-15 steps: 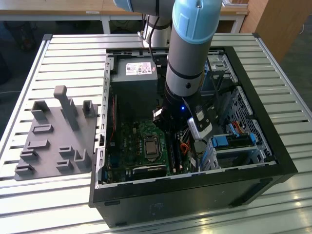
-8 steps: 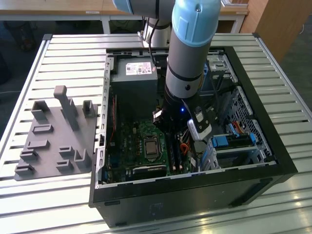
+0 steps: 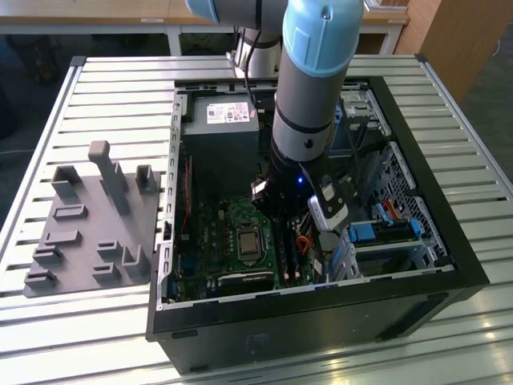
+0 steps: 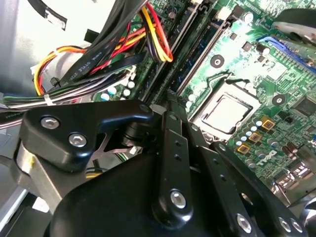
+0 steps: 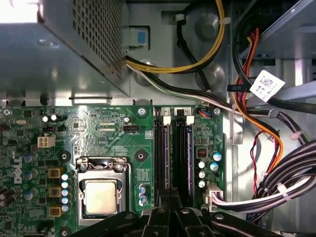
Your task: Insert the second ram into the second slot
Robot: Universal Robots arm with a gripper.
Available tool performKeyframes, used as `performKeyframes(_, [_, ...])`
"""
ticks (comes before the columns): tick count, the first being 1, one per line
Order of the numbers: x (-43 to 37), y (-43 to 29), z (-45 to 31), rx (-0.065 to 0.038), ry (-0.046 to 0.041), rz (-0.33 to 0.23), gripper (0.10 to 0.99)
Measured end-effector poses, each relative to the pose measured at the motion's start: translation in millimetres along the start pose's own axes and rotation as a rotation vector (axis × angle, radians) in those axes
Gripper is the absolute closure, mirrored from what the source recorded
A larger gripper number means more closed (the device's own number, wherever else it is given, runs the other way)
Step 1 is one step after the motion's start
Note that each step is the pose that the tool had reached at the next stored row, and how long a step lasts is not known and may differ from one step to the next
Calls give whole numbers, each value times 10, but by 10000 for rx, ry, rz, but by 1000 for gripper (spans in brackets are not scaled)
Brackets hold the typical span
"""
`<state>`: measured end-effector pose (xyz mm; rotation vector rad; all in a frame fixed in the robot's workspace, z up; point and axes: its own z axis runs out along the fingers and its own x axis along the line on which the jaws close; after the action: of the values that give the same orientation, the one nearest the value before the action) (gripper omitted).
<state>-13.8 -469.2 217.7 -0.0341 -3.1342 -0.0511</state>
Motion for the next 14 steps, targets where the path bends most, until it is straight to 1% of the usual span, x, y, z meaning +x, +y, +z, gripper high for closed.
performKeyframes(1, [0,1,-19,-7,-1,0,980])
performKeyframes(3, [1,0,-77,22,8,-1,980])
performKeyframes(9, [2,2,-165,25,8,-1,980])
performKeyframes(14, [3,4,-252,26,9,-1,980])
